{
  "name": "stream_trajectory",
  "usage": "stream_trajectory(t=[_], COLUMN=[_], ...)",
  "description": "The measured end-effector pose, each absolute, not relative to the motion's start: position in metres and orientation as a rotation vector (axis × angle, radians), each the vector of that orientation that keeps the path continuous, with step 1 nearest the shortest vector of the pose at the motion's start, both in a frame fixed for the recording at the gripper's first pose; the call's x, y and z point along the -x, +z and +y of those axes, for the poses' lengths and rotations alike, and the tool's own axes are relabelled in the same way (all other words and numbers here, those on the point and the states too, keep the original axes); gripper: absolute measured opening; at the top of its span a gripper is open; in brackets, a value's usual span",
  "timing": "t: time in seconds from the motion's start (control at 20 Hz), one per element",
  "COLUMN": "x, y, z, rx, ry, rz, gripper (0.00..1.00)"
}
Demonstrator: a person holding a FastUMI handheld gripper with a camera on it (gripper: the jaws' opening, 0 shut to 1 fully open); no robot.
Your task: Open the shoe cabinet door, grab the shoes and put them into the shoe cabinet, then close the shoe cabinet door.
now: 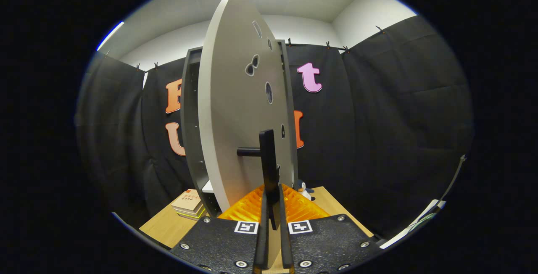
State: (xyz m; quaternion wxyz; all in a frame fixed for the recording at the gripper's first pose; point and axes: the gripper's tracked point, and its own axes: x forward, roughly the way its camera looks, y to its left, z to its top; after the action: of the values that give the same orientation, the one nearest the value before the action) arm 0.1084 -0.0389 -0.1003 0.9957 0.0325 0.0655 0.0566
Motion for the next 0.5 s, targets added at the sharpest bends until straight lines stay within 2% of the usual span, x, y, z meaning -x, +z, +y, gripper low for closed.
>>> stream_trajectory(t=[0.5], x=[-0.109], y=[-0.124], z=[-0.123], rx=[-0.067], ry=[0.080], rz=[0.169], gripper=[0.10])
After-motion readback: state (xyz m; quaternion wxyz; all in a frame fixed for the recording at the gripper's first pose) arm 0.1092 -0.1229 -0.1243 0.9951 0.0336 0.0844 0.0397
